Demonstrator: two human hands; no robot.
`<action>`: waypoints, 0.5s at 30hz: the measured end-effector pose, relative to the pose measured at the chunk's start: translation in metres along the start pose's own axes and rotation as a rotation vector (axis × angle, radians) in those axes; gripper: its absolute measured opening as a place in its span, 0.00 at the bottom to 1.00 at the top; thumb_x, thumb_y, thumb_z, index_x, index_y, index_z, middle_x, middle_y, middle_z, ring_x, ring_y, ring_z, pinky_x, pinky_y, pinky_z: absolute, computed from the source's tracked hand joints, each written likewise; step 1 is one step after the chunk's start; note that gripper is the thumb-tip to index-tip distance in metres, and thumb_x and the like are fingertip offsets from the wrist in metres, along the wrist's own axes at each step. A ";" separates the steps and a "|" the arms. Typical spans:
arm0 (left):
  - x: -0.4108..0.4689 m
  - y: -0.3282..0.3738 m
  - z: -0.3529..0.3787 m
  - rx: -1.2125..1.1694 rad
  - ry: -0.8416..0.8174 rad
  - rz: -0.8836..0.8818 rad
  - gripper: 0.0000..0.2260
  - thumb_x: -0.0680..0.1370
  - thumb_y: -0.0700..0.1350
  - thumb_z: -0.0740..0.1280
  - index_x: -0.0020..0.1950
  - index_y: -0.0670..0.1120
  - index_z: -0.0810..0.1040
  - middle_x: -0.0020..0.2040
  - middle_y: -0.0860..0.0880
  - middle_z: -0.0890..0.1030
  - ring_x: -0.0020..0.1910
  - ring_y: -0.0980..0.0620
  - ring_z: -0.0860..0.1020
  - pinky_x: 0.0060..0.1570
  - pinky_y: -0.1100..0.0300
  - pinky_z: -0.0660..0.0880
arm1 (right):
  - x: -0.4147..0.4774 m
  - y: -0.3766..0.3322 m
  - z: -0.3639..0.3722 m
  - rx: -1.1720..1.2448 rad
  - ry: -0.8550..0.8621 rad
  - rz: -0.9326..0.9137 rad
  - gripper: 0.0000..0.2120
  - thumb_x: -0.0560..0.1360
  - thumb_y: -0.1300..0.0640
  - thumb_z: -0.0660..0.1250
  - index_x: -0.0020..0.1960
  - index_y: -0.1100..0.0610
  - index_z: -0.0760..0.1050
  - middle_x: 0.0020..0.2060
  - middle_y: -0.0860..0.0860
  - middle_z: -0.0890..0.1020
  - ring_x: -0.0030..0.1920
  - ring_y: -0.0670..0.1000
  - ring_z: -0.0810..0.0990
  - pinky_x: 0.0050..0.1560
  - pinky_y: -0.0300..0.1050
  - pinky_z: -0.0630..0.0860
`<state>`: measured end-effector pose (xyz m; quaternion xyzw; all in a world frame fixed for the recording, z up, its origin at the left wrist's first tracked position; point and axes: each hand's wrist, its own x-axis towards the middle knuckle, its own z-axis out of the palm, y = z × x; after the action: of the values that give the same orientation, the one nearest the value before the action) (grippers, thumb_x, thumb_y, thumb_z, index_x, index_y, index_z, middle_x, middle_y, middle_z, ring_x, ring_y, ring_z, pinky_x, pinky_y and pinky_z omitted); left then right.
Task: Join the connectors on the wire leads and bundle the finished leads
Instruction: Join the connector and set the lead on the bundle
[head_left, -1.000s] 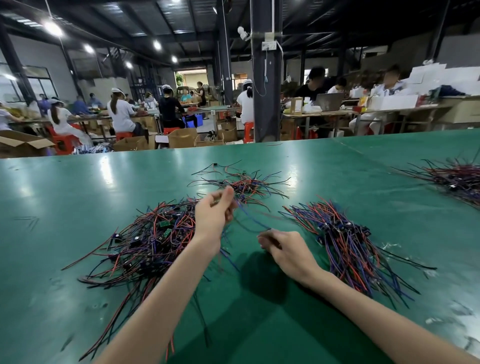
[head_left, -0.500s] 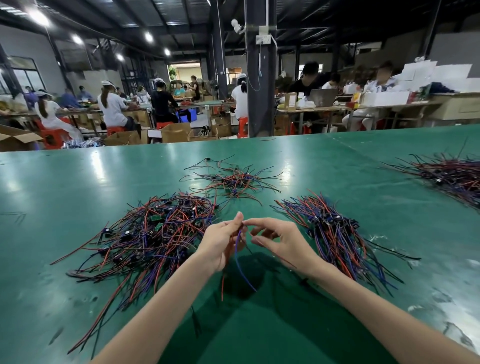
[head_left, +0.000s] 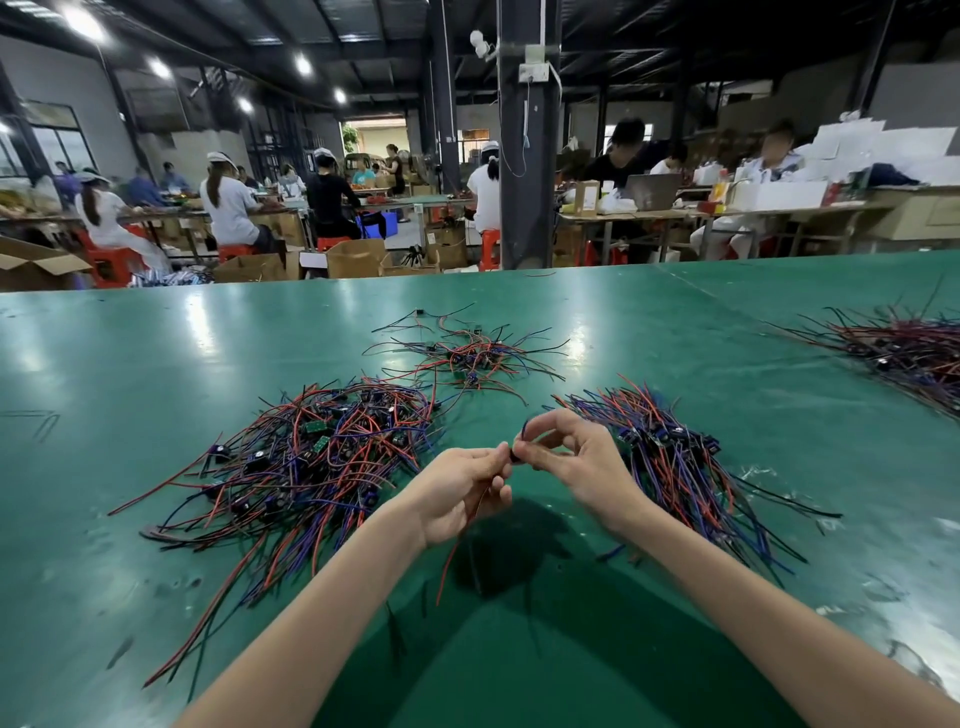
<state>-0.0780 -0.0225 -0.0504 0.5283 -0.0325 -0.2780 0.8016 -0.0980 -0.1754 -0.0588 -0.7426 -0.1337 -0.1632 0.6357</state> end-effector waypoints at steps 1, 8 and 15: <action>-0.001 -0.001 0.000 0.028 -0.022 -0.021 0.08 0.80 0.40 0.60 0.46 0.37 0.76 0.29 0.50 0.73 0.21 0.60 0.69 0.27 0.67 0.75 | 0.001 0.000 0.000 0.064 0.023 0.050 0.07 0.70 0.67 0.73 0.40 0.57 0.78 0.35 0.52 0.80 0.35 0.48 0.78 0.37 0.37 0.75; -0.007 -0.008 0.003 0.222 -0.163 -0.082 0.10 0.81 0.39 0.59 0.52 0.35 0.77 0.31 0.51 0.72 0.25 0.59 0.69 0.30 0.66 0.75 | 0.005 -0.001 -0.007 0.362 0.071 0.431 0.05 0.71 0.66 0.70 0.38 0.62 0.75 0.26 0.53 0.75 0.23 0.46 0.70 0.23 0.35 0.69; -0.009 -0.006 0.003 0.310 -0.242 -0.065 0.10 0.81 0.38 0.58 0.54 0.36 0.77 0.38 0.44 0.83 0.32 0.53 0.80 0.41 0.57 0.80 | 0.008 -0.003 -0.010 0.532 0.044 0.591 0.06 0.72 0.64 0.69 0.38 0.63 0.74 0.28 0.55 0.73 0.25 0.49 0.72 0.26 0.39 0.76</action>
<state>-0.0896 -0.0226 -0.0519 0.6088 -0.1537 -0.3569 0.6916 -0.0927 -0.1848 -0.0519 -0.5549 0.0619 0.0513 0.8281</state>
